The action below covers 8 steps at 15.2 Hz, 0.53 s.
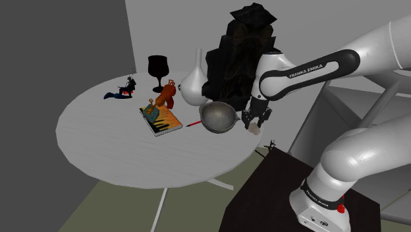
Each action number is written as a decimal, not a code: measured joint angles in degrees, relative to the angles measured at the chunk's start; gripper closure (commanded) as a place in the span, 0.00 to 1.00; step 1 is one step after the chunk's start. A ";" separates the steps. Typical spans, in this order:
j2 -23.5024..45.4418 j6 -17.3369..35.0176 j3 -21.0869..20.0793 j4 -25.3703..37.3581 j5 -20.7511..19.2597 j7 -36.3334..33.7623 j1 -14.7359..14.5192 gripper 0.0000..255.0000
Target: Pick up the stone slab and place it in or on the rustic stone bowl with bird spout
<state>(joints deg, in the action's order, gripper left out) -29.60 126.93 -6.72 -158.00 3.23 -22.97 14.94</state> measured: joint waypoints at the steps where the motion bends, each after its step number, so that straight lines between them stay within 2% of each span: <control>1: 0.00 0.00 0.00 0.00 0.00 0.00 0.00 1.00; 8: -0.69 -1.29 0.07 0.61 -0.01 0.02 -0.01 1.00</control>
<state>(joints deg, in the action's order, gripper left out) -30.29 125.65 -6.65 -157.39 3.22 -22.95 14.92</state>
